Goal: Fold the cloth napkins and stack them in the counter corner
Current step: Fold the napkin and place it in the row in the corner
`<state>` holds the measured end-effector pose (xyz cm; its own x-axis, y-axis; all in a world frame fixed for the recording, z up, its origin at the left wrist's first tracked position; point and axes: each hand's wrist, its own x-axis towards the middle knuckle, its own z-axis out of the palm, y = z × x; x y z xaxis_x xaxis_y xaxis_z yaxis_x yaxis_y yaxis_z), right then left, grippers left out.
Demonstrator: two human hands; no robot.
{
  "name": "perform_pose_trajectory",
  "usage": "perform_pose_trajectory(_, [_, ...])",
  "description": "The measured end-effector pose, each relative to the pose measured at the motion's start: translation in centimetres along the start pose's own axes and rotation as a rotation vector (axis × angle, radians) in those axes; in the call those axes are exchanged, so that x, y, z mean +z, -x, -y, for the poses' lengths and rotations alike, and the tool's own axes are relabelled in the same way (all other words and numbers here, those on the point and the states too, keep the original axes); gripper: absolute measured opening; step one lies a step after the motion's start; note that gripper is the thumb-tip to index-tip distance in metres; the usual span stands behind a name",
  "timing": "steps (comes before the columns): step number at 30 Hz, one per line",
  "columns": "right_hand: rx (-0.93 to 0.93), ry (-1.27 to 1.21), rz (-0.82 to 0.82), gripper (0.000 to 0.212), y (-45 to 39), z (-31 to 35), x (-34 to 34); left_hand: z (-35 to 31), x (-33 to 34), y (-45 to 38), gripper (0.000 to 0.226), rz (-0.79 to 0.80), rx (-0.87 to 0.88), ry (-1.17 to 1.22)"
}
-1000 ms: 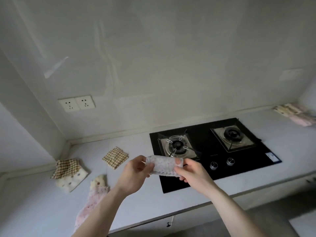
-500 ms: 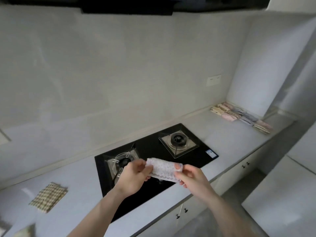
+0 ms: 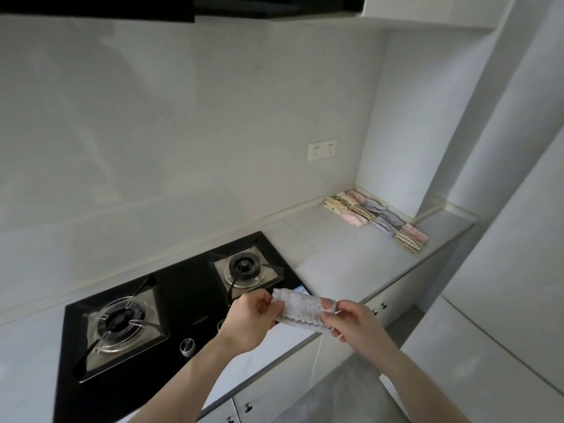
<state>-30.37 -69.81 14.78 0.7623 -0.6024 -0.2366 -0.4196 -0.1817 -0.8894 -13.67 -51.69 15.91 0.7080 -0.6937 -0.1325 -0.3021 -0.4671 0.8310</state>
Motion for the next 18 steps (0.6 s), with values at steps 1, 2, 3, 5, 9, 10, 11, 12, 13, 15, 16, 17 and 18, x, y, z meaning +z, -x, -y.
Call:
perform_pose_trajectory(1, [0.003,0.011,0.002,0.017,-0.7,-0.2,-1.1,-0.7,0.8,-0.9,0.029,0.004,-0.002,-0.004])
perform_pose_trajectory(2, [0.006,0.008,0.001,0.018,-1.4,-0.6,-2.1,-1.3,1.5,-1.8,0.030,0.005,-0.002,-0.009])
perform_pose_trajectory(3, [0.013,0.010,-0.002,0.018,-2.2,-0.9,-3.0,-2.0,2.1,-2.8,0.030,0.005,0.000,-0.018])
perform_pose_trajectory(5, [0.020,0.015,-0.010,0.017,-4.1,-1.7,-4.5,-3.3,3.1,-4.9,0.028,0.012,0.003,-0.033])
perform_pose_trajectory(9, [0.068,-0.002,-0.041,0.018,-8.2,-2.9,-7.3,-5.2,5.3,-9.8,0.031,0.031,0.004,-0.087])
perform_pose_trajectory(10, [0.076,0.002,-0.040,0.019,-9.3,-3.1,-8.0,-5.5,5.9,-11.2,0.032,0.035,0.005,-0.099])
perform_pose_trajectory(11, [0.082,0.010,-0.038,0.018,-10.6,-3.3,-8.7,-5.9,6.4,-12.7,0.033,0.043,0.003,-0.103])
perform_pose_trajectory(12, [0.094,0.019,-0.038,0.015,-11.8,-3.6,-9.3,-6.2,6.9,-14.2,0.034,0.053,-0.002,-0.098])
perform_pose_trajectory(13, [0.118,0.006,-0.046,0.011,-13.1,-3.9,-10.0,-6.6,7.4,-15.7,0.034,0.065,-0.012,-0.087])
perform_pose_trajectory(15, [0.179,-0.049,-0.070,0.016,-15.4,-4.4,-11.3,-7.3,8.4,-18.5,0.035,0.091,-0.040,-0.061])
perform_pose_trajectory(16, [0.212,-0.061,-0.074,0.018,-16.4,-4.5,-12.0,-7.7,8.8,-19.8,0.036,0.105,-0.052,-0.050])
perform_pose_trajectory(17, [0.237,-0.066,-0.081,0.019,-17.4,-4.6,-12.6,-8.0,9.2,-21.1,0.036,0.124,-0.061,-0.040])
perform_pose_trajectory(18, [0.252,-0.071,-0.091,0.018,-18.5,-4.7,-13.3,-8.5,9.5,-22.5,0.036,0.147,-0.064,-0.037])
